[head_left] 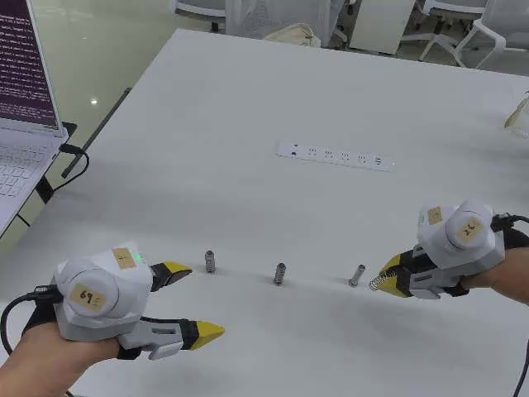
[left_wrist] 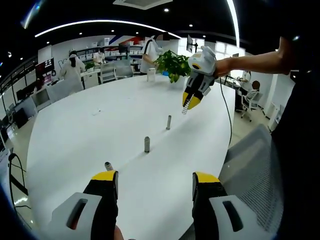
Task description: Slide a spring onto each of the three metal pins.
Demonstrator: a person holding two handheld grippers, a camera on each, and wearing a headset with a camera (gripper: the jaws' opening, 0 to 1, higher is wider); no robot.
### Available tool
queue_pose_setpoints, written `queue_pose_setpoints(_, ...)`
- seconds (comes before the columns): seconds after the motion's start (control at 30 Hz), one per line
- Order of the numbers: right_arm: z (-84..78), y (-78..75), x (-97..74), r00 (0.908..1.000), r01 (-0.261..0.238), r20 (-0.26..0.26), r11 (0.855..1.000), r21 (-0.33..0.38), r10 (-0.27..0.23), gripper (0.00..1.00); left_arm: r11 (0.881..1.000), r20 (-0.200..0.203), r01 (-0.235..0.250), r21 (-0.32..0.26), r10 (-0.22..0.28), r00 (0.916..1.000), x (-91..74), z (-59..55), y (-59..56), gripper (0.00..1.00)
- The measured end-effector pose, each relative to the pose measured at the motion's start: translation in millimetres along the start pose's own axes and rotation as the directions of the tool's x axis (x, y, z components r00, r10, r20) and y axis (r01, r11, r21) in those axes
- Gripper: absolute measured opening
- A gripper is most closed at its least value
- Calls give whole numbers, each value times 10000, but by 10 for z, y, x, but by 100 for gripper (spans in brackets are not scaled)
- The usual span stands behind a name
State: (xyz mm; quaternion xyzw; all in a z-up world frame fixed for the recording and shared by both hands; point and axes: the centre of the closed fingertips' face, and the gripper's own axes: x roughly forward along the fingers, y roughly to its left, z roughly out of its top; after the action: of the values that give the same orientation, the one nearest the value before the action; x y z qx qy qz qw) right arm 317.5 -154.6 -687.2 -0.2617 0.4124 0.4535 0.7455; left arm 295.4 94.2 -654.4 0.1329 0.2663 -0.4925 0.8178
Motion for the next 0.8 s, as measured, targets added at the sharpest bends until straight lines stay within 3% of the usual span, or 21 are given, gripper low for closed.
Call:
queue_pose_setpoints(0.2,-23,-99,43,9999,29,-143,10000,-55,-30,9,9992,32,-311,-265,312,9995,-64,-45,100,59)
queue_pose_setpoints(0.8,-23,-272,144,9994,38,-341,9999,-113,-42,9,9961,-183,-673,-563,663,9976,-172,-144,184,64)
